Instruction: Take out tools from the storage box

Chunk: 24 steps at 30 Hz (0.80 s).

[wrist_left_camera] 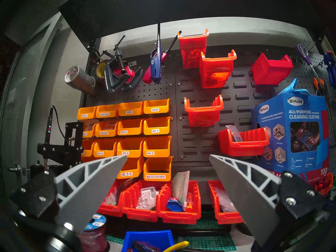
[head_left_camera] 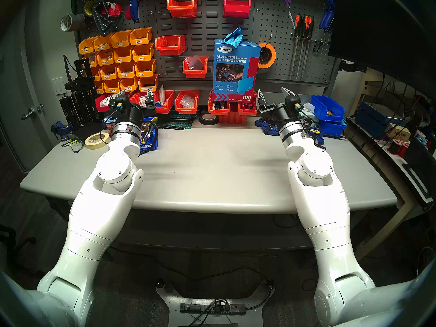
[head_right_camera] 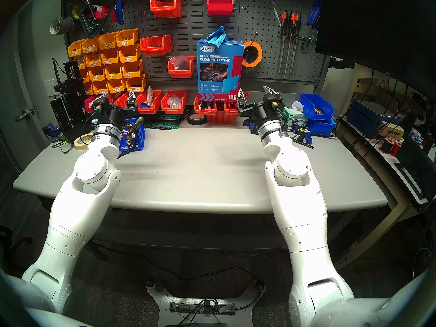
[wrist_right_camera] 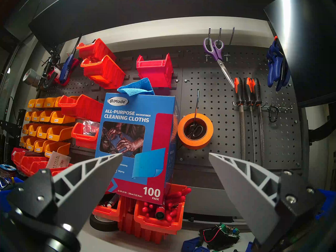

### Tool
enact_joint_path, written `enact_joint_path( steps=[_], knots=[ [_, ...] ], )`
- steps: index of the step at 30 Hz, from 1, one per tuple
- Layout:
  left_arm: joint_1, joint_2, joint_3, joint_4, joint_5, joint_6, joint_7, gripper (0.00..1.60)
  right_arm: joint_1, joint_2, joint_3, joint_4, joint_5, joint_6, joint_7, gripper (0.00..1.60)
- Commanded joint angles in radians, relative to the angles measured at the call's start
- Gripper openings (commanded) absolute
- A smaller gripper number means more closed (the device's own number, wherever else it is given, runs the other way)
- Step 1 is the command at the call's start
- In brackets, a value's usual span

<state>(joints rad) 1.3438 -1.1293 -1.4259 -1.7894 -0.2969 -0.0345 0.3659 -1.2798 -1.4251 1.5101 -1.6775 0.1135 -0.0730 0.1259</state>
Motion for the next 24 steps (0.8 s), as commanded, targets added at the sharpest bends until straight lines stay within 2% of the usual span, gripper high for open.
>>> enact_joint_path(
  steps=[1,16,20,24],
  knots=[
    [-0.021,0.049,-0.055,0.01,0.042,0.015,0.032,1.6,0.005,-0.001,-0.001,-0.012,0.001,-0.002,0.001,1.6],
    [0.007,0.119,-0.177,0.05,0.085,0.047,0.091,1.6,0.005,-0.001,0.0,-0.012,0.001,-0.001,0.002,1.6],
    [0.024,0.112,-0.211,0.034,0.059,0.056,0.097,1.6,0.005,-0.001,0.0,-0.012,0.001,-0.001,0.002,1.6],
    [0.029,0.111,-0.215,0.03,0.057,0.059,0.095,1.6,0.004,-0.002,0.0,-0.013,0.001,-0.001,0.002,1.6]
  ],
)
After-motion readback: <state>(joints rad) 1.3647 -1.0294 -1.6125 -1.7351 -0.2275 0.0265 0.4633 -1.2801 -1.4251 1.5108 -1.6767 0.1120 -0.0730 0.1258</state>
